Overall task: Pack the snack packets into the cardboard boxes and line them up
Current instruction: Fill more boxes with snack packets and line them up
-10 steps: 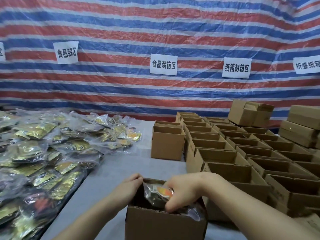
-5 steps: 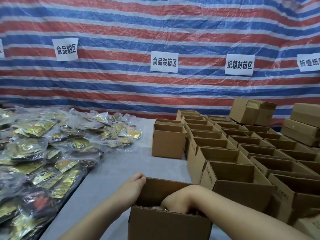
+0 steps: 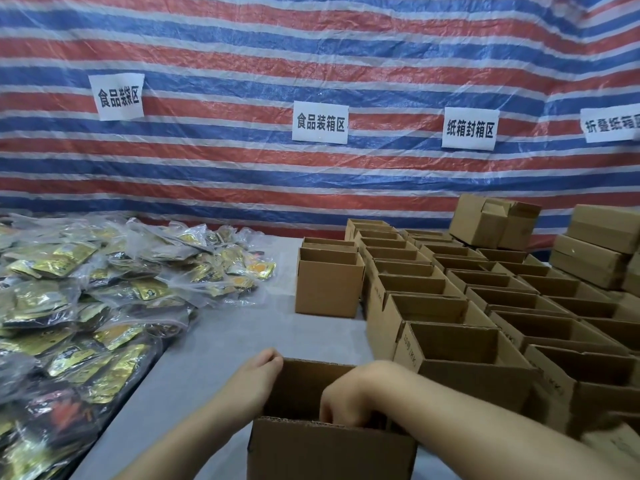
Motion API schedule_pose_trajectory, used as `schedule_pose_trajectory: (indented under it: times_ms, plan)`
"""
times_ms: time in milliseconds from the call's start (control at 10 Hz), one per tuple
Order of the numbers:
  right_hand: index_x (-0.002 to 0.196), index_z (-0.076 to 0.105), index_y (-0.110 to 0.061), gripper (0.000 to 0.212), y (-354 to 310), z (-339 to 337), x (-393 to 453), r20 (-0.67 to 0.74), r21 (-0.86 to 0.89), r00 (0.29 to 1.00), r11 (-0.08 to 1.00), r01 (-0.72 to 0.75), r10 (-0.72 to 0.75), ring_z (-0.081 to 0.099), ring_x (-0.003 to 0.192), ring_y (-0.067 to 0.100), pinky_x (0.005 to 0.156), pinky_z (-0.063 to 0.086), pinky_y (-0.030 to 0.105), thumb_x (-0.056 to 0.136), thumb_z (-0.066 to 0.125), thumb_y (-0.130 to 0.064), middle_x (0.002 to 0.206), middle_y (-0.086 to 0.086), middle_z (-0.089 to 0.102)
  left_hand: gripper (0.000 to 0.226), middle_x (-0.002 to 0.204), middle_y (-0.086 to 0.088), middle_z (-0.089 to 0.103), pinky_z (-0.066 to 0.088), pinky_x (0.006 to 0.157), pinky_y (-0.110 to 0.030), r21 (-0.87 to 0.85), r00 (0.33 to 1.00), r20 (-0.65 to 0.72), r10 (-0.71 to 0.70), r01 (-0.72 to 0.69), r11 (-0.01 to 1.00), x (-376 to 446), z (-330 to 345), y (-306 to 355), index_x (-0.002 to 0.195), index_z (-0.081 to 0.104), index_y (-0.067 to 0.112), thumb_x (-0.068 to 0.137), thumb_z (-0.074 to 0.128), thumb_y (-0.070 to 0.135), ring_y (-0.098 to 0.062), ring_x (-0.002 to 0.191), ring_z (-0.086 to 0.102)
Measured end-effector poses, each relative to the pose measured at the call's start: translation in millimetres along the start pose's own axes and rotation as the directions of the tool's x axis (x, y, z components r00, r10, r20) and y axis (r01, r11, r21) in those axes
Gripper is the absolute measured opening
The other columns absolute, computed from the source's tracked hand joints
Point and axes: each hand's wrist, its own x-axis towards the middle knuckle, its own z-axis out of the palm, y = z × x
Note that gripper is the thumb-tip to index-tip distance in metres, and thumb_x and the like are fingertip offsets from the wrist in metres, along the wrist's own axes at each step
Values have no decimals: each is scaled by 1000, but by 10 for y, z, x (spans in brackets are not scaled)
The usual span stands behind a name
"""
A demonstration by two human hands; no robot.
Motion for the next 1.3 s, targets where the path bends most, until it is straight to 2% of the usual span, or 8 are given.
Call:
schedule_pose_trajectory:
  times_ms: [100,600,700,900,1000,1100,1200,1300]
  plan:
    - [136,59,-4,39,-48,-68,-19,31,59,998,997,-48,46,59,122,33,108,46,45,105,51,-27,133,15,62,31,85,-7,51,34,67,-30,12,1000,-20,-13,13,1000,-7,6,11,96,54,4,107,35,25,-16,78,48]
    - [115,66,-11,59,-125,-5,-116,-215,498,976,862,92,20,59,87,21,77,50,32,103,34,-59,100,7,62,26,81,-5,54,34,59,-22,-16,998,-61,-11,10,1000,-8,23,-3,86,52,11,105,37,19,-13,74,48]
    - [98,64,-21,55,55,-9,-390,-381,438,923,889,135,48,62,78,11,61,49,21,102,30,-64,88,-3,64,28,77,-5,53,36,65,-29,-78,998,-53,-37,33,996,53,49,-36,81,53,11,105,40,20,-16,74,49]
    - [114,69,-23,93,98,205,-458,-339,149,939,989,-2,53,64,94,13,73,47,30,76,25,-96,103,-1,68,30,82,-7,60,39,69,-31,-48,995,-83,-47,43,998,232,49,-83,84,60,13,105,41,25,-18,80,55]
    - [117,65,-28,75,123,243,-505,-443,72,896,994,77,-37,62,105,16,88,53,36,77,47,-89,114,-3,65,31,97,-16,63,41,79,-35,-17,995,-83,-63,61,998,359,-44,-88,92,63,10,105,41,26,-27,94,59]
    - [145,46,-31,73,223,245,-473,-651,-190,753,981,-36,-98,19,152,30,122,20,52,85,65,-66,164,3,24,29,99,-17,61,43,78,-35,-104,990,-94,-106,96,990,490,-183,-11,101,61,10,105,40,29,-30,92,59]
    - [159,17,-35,98,306,226,-364,-704,57,701,993,-99,110,-2,156,30,124,14,50,83,74,-56,169,1,-11,39,110,-10,59,44,79,-39,-143,966,-36,-257,250,958,532,-252,17,116,52,19,102,34,50,-27,103,57]
    - [160,2,-37,108,367,205,-221,-627,247,748,966,-76,219,23,152,31,114,39,41,84,76,-51,169,0,-13,39,107,-11,66,48,69,-35,-40,951,32,-308,309,950,481,-165,-52,115,54,20,100,38,51,-30,101,64]
